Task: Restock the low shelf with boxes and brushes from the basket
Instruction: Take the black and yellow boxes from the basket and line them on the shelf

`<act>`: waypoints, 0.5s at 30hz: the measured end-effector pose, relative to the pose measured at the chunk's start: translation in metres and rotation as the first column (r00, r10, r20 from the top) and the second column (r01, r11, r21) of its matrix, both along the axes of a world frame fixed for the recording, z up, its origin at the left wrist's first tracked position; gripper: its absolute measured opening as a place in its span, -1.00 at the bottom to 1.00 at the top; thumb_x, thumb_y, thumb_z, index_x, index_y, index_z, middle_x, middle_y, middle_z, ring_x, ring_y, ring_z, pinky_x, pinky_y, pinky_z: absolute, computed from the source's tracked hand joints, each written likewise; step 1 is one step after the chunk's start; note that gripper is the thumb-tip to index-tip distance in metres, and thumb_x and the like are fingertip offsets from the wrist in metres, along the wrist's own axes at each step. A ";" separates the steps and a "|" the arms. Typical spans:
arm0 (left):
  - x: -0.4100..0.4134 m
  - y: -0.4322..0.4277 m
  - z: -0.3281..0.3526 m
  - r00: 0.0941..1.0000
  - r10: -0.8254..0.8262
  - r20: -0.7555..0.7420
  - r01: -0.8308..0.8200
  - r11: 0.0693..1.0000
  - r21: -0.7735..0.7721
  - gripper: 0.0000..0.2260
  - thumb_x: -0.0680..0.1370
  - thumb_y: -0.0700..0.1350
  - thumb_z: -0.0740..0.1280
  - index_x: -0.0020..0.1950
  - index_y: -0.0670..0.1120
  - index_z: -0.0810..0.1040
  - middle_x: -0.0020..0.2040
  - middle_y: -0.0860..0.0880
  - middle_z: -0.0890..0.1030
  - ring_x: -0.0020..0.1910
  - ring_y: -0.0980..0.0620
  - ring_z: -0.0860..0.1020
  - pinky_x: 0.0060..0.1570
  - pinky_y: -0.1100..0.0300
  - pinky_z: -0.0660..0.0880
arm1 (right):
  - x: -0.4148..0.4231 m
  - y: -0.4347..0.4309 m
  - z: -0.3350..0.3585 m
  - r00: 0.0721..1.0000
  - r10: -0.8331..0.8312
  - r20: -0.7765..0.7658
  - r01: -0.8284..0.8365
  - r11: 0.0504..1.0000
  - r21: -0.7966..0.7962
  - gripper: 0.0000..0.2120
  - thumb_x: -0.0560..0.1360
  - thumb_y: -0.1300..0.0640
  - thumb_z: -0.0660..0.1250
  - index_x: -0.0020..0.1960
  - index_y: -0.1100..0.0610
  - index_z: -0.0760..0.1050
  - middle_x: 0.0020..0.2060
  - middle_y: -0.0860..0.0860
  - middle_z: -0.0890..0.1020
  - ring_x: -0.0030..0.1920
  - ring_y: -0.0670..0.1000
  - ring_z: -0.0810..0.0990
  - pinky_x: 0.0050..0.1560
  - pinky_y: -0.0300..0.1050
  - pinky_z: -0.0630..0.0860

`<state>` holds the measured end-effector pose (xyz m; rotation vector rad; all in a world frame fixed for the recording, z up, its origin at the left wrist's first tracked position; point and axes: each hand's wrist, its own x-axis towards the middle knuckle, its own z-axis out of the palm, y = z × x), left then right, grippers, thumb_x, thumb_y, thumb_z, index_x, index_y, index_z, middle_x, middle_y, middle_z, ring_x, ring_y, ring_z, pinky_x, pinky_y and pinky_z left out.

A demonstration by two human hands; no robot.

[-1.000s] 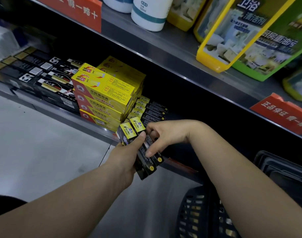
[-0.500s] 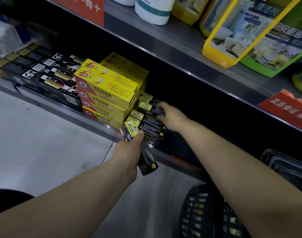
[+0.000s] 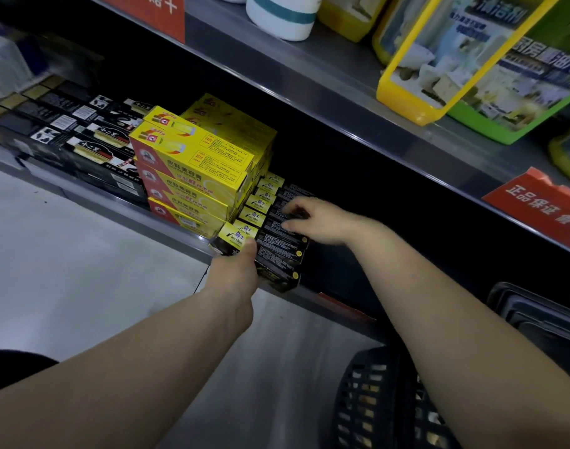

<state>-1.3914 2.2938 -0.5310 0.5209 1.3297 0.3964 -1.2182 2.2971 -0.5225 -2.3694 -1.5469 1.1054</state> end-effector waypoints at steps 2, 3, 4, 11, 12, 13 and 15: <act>0.003 0.003 -0.002 1.000 0.009 0.021 -0.009 1.000 0.005 -0.55 0.57 0.07 0.27 0.31 -0.23 0.42 0.14 -0.18 0.58 0.13 -0.15 0.54 0.23 -0.05 0.45 | -0.010 -0.002 0.020 0.977 0.077 -0.199 -0.094 0.993 -0.076 -0.62 0.38 -0.17 0.40 0.16 -0.11 0.47 0.13 -0.11 0.55 0.13 -0.14 0.52 0.13 -0.23 0.44; 0.005 0.004 -0.001 0.999 0.015 0.036 -0.015 1.000 -0.002 -0.56 0.57 0.06 0.27 0.28 -0.25 0.44 0.07 -0.18 0.61 0.06 -0.14 0.58 0.19 -0.05 0.48 | -0.016 -0.004 0.028 0.961 0.113 -0.252 -0.150 0.980 -0.134 -0.60 0.34 -0.17 0.45 0.13 -0.15 0.44 0.07 -0.16 0.54 0.06 -0.21 0.52 0.05 -0.31 0.43; 0.007 0.003 0.001 0.997 0.027 0.070 -0.026 1.000 -0.013 -0.59 0.57 0.04 0.27 0.24 -0.26 0.46 -0.05 -0.17 0.62 -0.05 -0.11 0.61 0.12 -0.03 0.53 | -0.020 -0.007 0.033 0.955 0.149 -0.255 -0.195 0.966 -0.169 -0.55 0.32 -0.12 0.49 0.13 -0.16 0.39 0.04 -0.19 0.51 -0.02 -0.25 0.51 -0.06 -0.38 0.42; 0.021 -0.002 0.004 0.992 -0.076 0.105 0.077 0.997 -0.001 -0.80 0.54 -0.02 0.34 -0.13 -0.13 0.46 -0.21 -0.06 0.51 -0.14 0.01 0.53 0.08 0.11 0.52 | 0.004 -0.009 0.040 0.992 -0.060 -0.115 0.065 0.997 0.045 -0.67 0.46 0.10 0.40 0.17 0.14 0.40 -0.01 0.08 0.60 -0.11 0.00 0.54 -0.15 -0.17 0.45; 0.022 -0.003 0.003 0.994 -0.104 0.044 0.104 0.995 -0.004 -0.81 0.55 -0.04 0.34 -0.15 -0.15 0.46 -0.23 -0.07 0.49 -0.11 -0.05 0.52 0.15 0.04 0.50 | 0.011 -0.008 0.035 0.989 -0.133 -0.064 0.139 0.985 0.098 -0.67 0.48 0.09 0.37 0.19 0.15 0.40 0.01 0.10 0.59 -0.08 0.03 0.54 -0.13 -0.15 0.44; 0.023 -0.003 0.002 0.993 -0.121 0.008 0.121 0.992 -0.016 -0.83 0.55 -0.09 0.32 -0.15 -0.16 0.45 -0.24 -0.08 0.48 -0.08 -0.08 0.51 0.16 0.02 0.48 | 0.017 -0.006 0.029 0.981 -0.195 0.009 0.192 0.970 0.148 -0.66 0.50 0.08 0.34 0.23 0.15 0.39 0.04 0.11 0.58 -0.05 0.06 0.54 -0.10 -0.14 0.43; 0.026 0.000 0.002 0.989 -0.145 -0.010 0.145 0.988 -0.048 -0.85 0.56 -0.20 0.26 -0.21 -0.16 0.43 -0.24 -0.11 0.47 -0.08 -0.09 0.47 -0.04 0.10 0.47 | 0.024 -0.002 0.012 0.949 -0.275 0.155 0.238 0.946 0.218 -0.65 0.56 0.08 0.26 0.32 0.12 0.36 0.12 0.11 0.55 0.05 0.09 0.53 -0.03 -0.16 0.42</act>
